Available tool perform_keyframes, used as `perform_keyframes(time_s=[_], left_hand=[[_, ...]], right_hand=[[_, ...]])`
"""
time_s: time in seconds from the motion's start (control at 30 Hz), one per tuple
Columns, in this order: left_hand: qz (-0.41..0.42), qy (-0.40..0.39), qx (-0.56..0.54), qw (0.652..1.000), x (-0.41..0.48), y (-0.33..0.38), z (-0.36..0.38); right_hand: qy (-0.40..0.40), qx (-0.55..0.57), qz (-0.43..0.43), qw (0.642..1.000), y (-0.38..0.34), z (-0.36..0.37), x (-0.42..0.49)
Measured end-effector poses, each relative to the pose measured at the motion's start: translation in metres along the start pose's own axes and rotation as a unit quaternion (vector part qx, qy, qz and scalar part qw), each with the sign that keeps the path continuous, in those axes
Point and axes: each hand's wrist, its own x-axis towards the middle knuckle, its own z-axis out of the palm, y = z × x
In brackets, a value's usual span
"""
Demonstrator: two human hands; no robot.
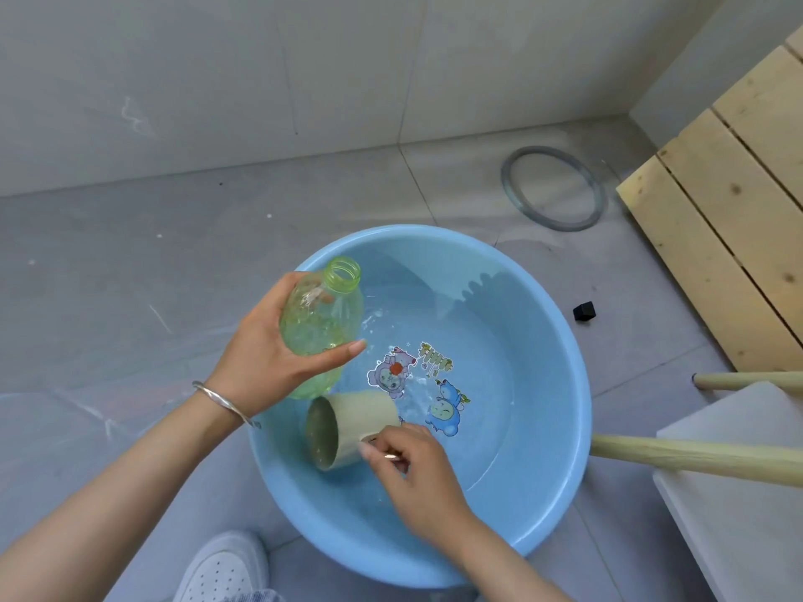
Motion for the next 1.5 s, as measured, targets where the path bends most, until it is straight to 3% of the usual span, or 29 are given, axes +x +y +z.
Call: perform_keyframes(time_s=[0.13,0.37,0.73,0.93,1.5], left_hand=[[-0.004,0.001,-0.007,1.0,0.0,-0.001,0.0],[-0.004,-0.015,0.014,1.0,-0.004,-0.001,0.002],[0.026,-0.085,0.074,0.993,-0.012,-0.008,0.017],[0.025,-0.123,0.107,0.986,-0.017,-0.017,0.027],[0.072,-0.132,0.132,0.98,-0.024,-0.016,0.036]], right_hand=[[0.053,0.199,0.138,0.969,0.002,-0.025,-0.002],[0.161,0.332,0.159,0.915,-0.002,-0.066,-0.01],[0.282,0.32,0.114,0.897,-0.038,-0.136,0.004],[0.294,0.301,0.127,0.898,-0.058,-0.147,0.0],[0.309,0.16,0.091,0.933,-0.082,-0.161,-0.006]])
